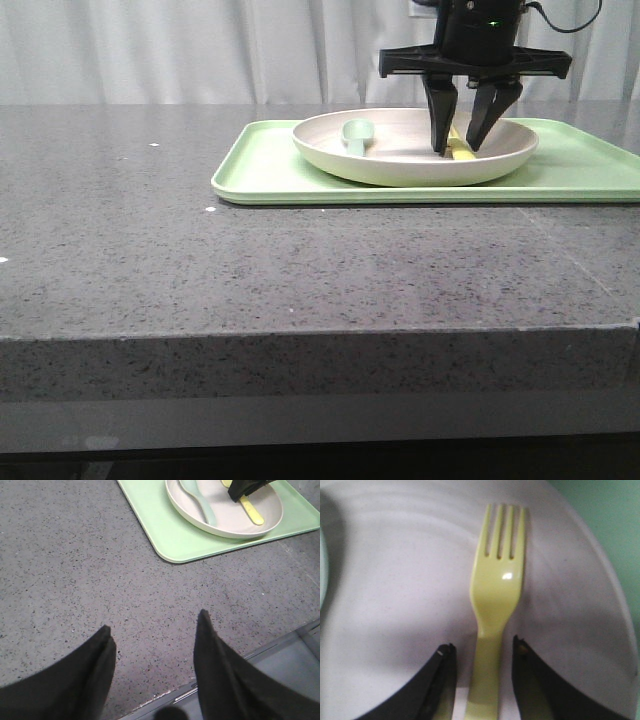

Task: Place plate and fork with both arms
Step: 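Lift the yellow fork out of the plate with the right gripper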

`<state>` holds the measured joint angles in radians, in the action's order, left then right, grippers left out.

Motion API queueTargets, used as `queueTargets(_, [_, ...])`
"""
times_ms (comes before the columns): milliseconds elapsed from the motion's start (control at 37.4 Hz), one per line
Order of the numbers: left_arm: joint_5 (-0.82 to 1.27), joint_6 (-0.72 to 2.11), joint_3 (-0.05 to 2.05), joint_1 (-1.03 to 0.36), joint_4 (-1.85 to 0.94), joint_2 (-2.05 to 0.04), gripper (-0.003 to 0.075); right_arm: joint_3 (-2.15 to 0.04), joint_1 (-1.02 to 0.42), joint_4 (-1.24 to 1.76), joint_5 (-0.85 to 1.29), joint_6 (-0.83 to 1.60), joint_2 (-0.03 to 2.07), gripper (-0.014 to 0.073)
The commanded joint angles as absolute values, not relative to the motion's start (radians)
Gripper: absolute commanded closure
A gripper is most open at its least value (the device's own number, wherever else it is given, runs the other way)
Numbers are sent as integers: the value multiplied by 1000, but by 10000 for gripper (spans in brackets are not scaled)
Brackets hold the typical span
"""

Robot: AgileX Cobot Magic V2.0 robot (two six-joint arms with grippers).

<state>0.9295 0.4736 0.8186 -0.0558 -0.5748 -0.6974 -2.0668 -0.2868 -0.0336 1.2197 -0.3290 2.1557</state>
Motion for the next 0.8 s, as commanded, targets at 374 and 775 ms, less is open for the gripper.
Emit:
queueTargets(374, [869,475,844,-52,-621,-695,362,-2099,-281,-34,1200,-329,2111,409])
queueTargets(775, [869,475,844,-52,-621,-695,362,-2132,-282,-19,1241,-326,2106,419])
